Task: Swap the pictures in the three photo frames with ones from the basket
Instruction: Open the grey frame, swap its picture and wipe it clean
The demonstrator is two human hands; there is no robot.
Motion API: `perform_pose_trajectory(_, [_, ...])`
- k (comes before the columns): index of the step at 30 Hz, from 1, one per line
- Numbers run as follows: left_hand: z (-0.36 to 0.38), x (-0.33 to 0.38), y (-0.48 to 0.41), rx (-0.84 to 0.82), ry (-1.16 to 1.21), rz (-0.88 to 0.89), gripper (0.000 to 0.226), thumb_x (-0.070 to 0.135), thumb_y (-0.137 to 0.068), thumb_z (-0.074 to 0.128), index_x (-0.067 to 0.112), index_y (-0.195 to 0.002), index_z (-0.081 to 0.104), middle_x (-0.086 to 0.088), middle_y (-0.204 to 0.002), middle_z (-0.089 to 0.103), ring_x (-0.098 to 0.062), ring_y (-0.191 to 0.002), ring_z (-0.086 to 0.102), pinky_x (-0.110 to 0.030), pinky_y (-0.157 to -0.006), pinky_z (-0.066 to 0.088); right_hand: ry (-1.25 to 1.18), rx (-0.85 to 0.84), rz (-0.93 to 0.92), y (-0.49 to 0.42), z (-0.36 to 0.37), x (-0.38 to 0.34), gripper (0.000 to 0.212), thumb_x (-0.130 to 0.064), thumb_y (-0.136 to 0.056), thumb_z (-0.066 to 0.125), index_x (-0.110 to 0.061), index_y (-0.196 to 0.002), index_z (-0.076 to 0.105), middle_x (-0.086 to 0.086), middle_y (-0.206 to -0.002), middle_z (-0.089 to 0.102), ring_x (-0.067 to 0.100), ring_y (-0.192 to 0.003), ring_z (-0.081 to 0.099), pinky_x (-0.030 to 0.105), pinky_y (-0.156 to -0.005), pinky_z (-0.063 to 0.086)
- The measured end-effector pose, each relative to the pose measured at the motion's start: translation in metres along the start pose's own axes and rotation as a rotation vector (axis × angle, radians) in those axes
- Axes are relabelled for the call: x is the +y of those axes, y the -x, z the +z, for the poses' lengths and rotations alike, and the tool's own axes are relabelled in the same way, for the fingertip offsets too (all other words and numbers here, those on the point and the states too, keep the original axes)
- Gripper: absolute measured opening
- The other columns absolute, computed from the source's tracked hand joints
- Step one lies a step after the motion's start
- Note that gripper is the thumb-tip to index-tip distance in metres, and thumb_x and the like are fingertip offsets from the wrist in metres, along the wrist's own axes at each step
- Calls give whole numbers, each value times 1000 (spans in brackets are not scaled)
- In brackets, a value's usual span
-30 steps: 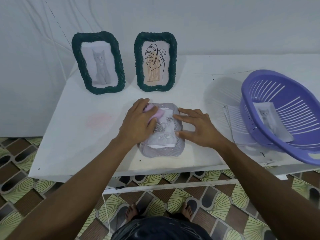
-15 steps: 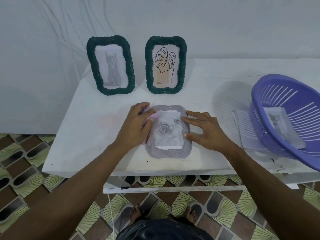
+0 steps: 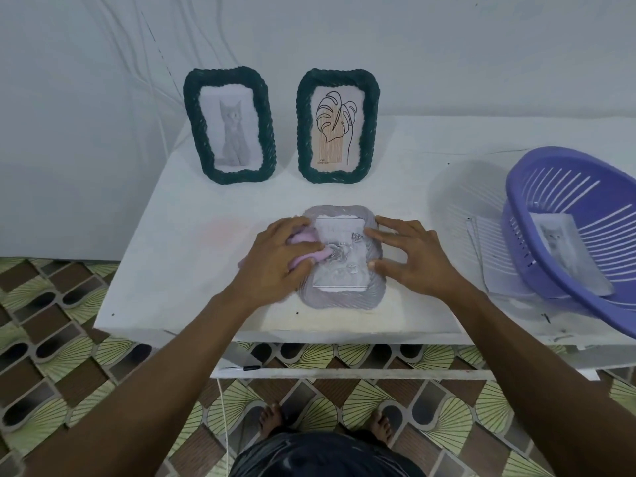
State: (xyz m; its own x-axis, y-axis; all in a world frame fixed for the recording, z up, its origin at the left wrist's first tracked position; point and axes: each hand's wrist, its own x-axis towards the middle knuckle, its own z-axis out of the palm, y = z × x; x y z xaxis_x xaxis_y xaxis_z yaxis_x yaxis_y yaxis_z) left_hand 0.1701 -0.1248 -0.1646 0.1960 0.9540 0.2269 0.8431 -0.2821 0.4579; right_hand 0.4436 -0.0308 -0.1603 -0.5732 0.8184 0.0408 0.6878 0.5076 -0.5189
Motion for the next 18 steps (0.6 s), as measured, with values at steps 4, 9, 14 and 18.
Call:
perform_pose_trajectory(4, [-1,9,20,15,6,10,35,36,-95,47,32,-126,63,-6,-144,45,-24,-128,44,-39,-103,35,16,1,0,0,0,-2,59,-55,-84,63,-42,-139,47,-15,-152,34,12,-138,28,39,-106,18])
perform_pose_trajectory(9, [-11,0,37,140,61,-161,37,33,-96,44,25,-128,62,-6,-143,45,-25,-124,48,-48,-101,41,22,20,-15,1,1,-4,65,-66,-77,53,-41,-137,49,-15,-151,37,15,-137,32,43,-107,22])
perform_pose_trajectory(14, [-44,-37,69,267,-172,-445,45,39,-95,34,26,-128,61,-7,-140,44,-29,-118,48,-45,-98,40,52,40,-56,2,1,-3,68,-64,-77,55,-34,-137,52,-7,-150,42,23,-135,37,50,-105,28])
perform_pose_trajectory(18, [-56,-49,76,217,-328,-543,46,40,-91,37,22,-126,60,-14,-141,43,-38,-121,45,-49,-95,41,69,28,-68,1,2,-3,66,-60,-79,56,-33,-139,50,-5,-150,42,26,-135,38,51,-105,29])
